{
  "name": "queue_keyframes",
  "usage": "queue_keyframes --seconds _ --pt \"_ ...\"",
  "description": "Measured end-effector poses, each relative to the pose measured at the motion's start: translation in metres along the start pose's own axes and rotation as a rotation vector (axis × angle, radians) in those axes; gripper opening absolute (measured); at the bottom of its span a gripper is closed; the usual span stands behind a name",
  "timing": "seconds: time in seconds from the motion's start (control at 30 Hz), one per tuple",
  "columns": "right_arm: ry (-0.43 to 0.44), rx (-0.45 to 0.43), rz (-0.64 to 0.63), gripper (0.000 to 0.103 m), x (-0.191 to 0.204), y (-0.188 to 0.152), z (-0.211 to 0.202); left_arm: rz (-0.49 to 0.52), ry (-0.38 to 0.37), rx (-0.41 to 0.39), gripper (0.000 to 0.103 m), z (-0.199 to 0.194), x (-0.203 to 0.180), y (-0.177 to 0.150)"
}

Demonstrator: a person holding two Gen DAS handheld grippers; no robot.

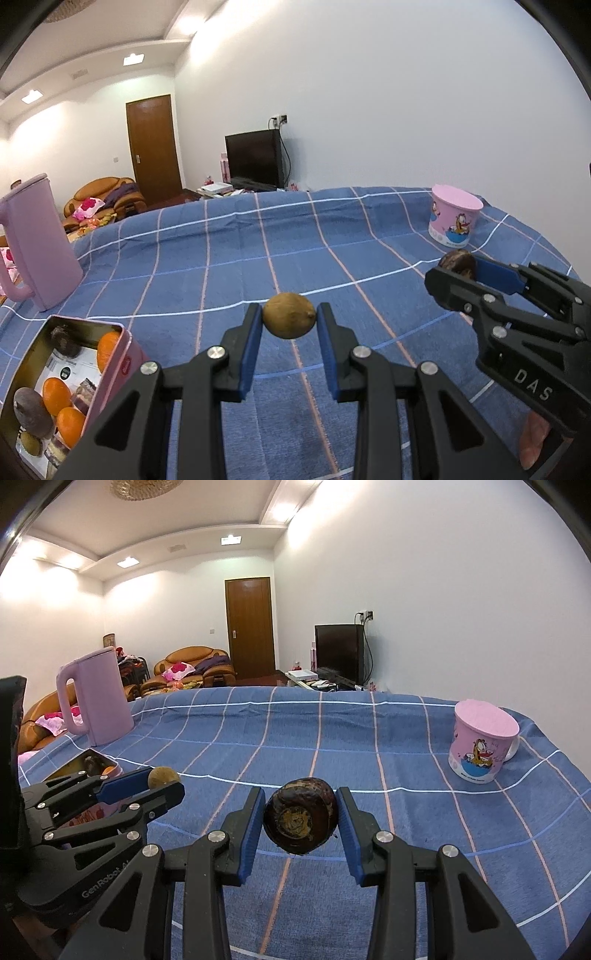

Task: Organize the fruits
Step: 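Lift the kiwi in the left tool while the right tool lifts the brown fruit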

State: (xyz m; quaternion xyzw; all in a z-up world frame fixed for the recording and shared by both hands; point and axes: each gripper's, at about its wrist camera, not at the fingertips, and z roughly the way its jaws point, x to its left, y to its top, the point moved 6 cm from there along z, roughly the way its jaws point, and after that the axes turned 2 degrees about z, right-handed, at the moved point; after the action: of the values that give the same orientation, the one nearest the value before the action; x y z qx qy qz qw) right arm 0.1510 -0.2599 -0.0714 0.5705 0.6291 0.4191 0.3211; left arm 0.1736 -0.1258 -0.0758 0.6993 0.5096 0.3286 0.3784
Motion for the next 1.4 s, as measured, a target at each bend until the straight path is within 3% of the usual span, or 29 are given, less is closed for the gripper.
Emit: queue_keyframes --seconds 1.4 --pt "-0.002 -0.140 -0.028 0.041 0.004 0.005 -0.026 -0.006 0.076 -0.145 0.032 -0.032 0.006 0.004"
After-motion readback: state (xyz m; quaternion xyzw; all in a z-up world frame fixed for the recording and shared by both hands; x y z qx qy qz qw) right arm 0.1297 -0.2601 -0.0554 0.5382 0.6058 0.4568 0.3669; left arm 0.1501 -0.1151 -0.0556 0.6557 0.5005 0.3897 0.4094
